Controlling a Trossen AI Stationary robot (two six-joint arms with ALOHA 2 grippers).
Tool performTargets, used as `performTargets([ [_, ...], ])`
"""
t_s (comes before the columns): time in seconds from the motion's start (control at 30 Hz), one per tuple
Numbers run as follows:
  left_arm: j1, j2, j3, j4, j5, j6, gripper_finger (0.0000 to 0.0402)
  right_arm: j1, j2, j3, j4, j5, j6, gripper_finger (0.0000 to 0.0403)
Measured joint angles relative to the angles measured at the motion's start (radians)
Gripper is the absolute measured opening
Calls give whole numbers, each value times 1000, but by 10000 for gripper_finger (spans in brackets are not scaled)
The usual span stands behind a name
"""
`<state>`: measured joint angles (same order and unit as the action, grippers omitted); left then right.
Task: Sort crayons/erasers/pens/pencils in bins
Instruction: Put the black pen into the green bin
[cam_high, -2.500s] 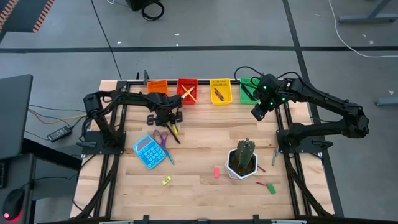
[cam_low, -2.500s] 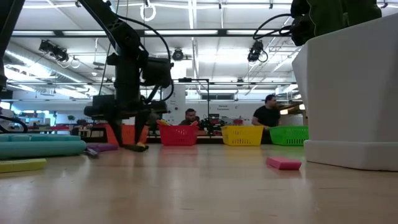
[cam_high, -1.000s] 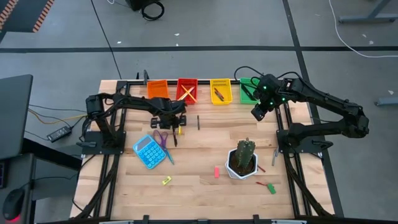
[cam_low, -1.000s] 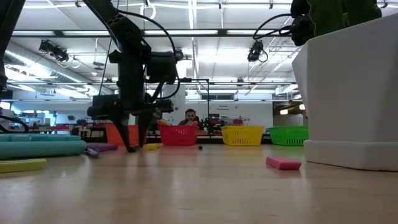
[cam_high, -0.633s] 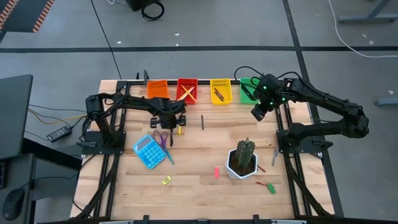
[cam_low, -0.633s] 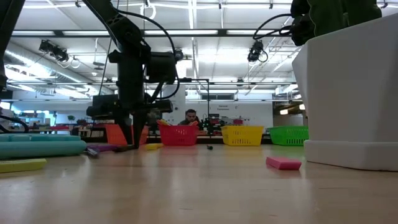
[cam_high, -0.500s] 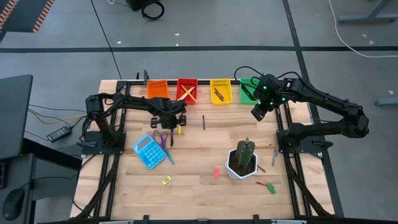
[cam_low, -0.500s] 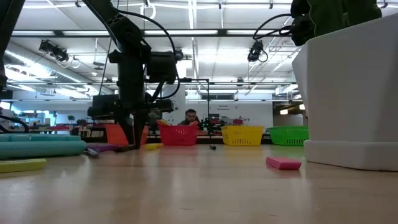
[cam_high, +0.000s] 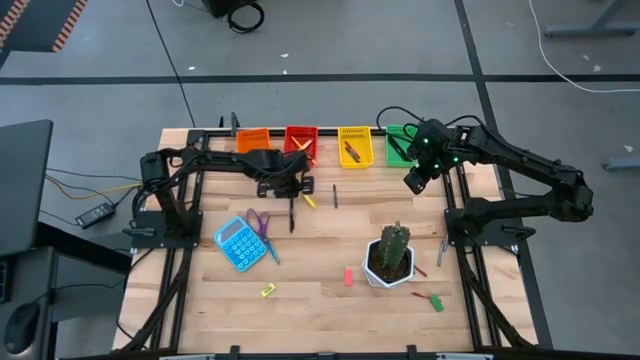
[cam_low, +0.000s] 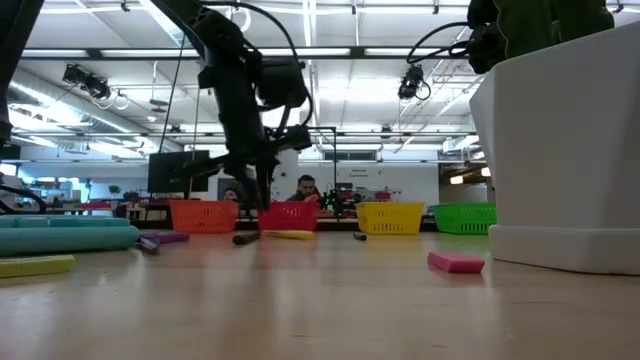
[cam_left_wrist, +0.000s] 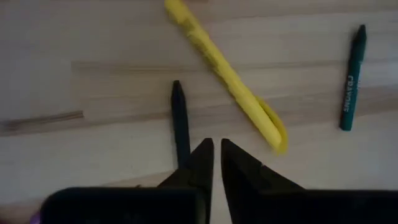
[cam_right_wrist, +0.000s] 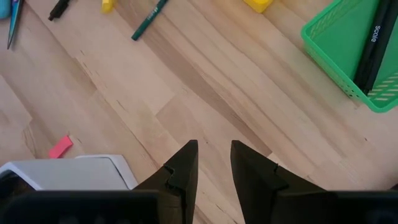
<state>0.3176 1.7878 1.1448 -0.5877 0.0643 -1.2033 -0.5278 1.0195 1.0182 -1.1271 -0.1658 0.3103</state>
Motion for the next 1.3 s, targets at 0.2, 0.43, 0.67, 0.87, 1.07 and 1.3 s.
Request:
performTargets([
  [0.2, 4, -1, 32, -24, 8, 17, 9, 0, 0, 0, 0, 0, -8, 102],
  [0.43, -35, -1, 32, -105, 10, 1, 91, 0, 0, 0, 1, 0, -12, 102],
  [0.67, -140, 17, 33, -93, -23, -111, 174, 0, 0, 0, 13, 13, -26, 102],
  [0.87, -210, 98, 33, -96, 4, -172, 202, 0, 0, 0, 24, 15, -28, 102],
  [1.07, -249, 124, 36, -97, -19, -219, 193, 1, 0, 0, 18, 2, -33, 102],
  [1.3, -235, 126, 34, -109, -19, -220, 143, 1, 0, 0, 16, -5, -49, 102],
])
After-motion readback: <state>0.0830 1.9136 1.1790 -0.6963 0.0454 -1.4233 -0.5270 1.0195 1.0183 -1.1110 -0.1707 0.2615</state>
